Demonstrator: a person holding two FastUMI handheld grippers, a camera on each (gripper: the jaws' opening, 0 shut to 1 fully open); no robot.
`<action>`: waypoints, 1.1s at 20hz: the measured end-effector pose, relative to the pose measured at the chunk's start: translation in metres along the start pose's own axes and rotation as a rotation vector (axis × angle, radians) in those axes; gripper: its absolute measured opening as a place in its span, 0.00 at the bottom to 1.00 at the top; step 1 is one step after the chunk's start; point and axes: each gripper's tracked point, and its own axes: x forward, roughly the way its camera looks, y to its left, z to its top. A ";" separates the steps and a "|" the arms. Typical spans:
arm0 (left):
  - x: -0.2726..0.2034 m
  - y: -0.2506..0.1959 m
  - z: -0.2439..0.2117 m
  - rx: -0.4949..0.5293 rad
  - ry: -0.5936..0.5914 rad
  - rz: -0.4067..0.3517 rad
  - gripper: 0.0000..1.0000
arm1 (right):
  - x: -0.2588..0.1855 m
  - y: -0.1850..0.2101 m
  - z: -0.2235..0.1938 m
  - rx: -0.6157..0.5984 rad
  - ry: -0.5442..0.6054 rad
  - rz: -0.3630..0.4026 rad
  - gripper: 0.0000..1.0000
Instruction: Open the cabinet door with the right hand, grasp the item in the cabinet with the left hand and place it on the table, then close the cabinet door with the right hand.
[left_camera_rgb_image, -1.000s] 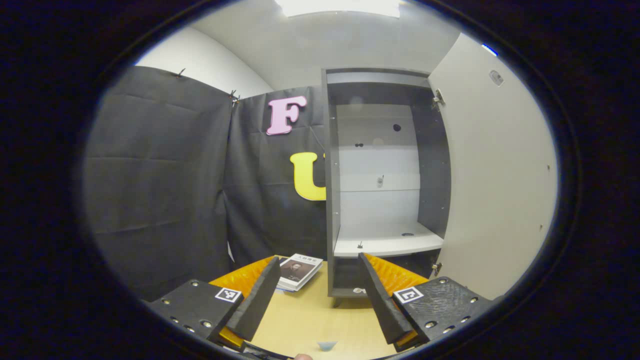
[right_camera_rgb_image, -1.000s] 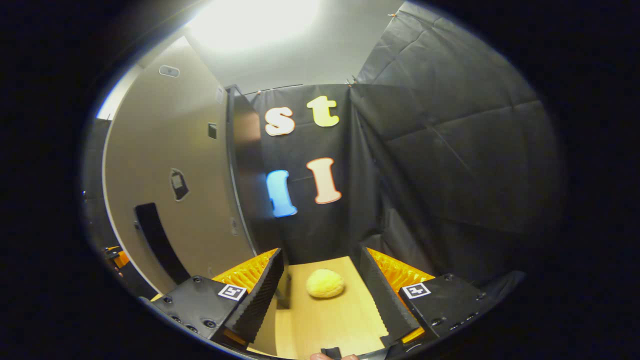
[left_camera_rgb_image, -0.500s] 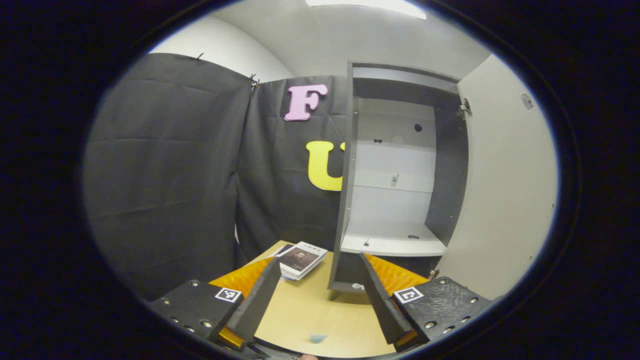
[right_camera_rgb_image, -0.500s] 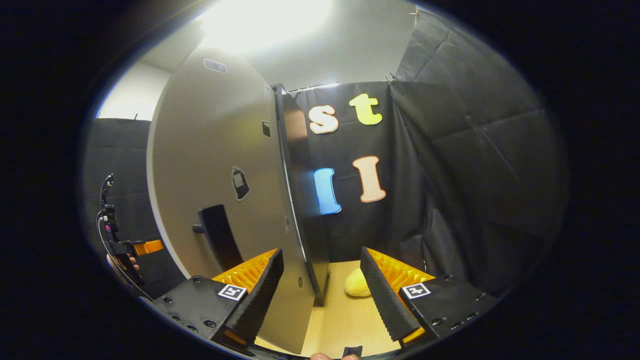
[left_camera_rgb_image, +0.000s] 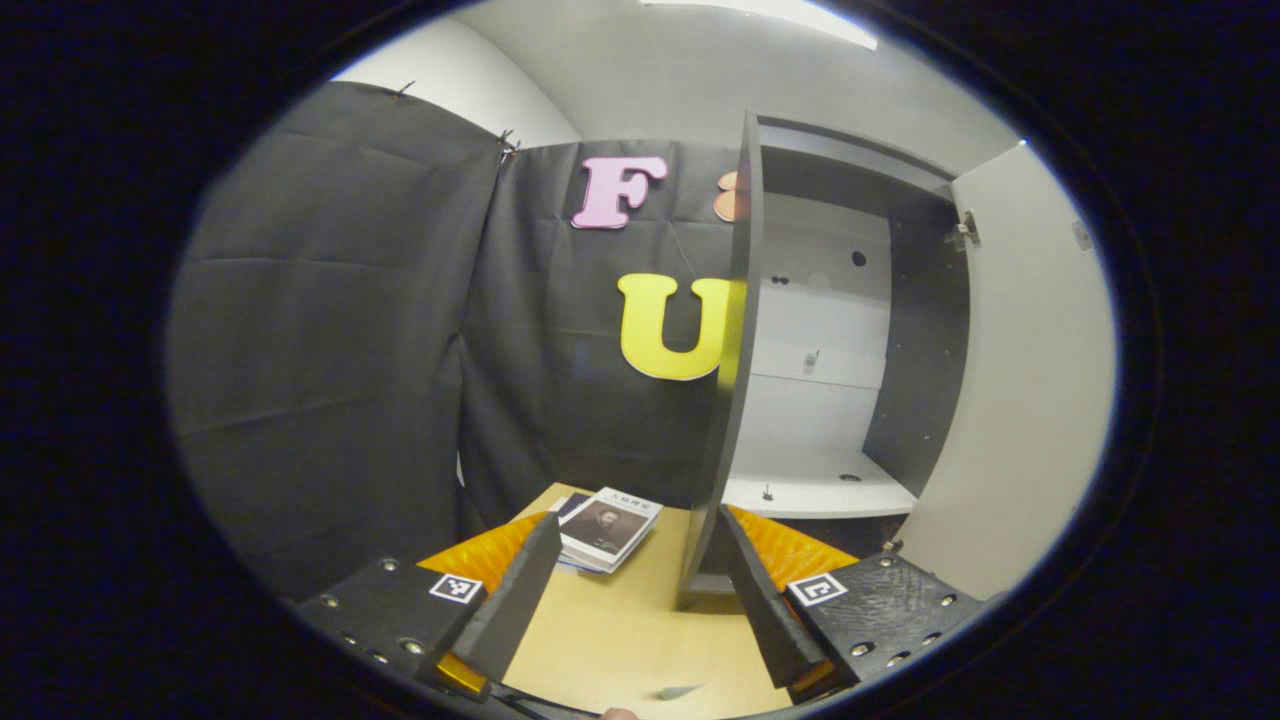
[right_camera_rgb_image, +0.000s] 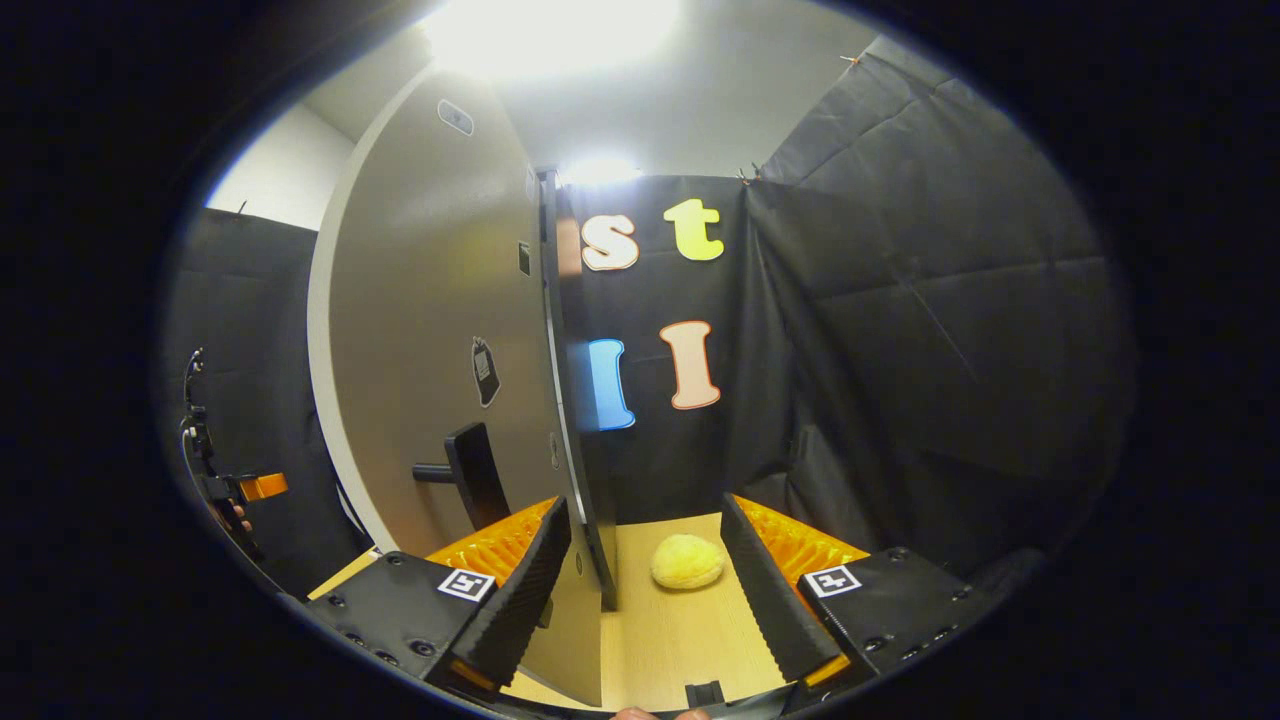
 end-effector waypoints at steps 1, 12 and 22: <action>0.006 0.004 -0.001 0.007 0.001 -0.010 0.92 | -0.001 0.009 -0.002 0.017 0.002 -0.006 0.96; 0.033 0.027 -0.020 0.024 0.041 -0.159 0.95 | 0.014 0.149 -0.017 0.082 0.018 0.123 0.96; 0.019 0.079 -0.031 -0.031 0.058 -0.141 0.95 | 0.095 0.266 -0.018 0.019 0.034 0.314 0.97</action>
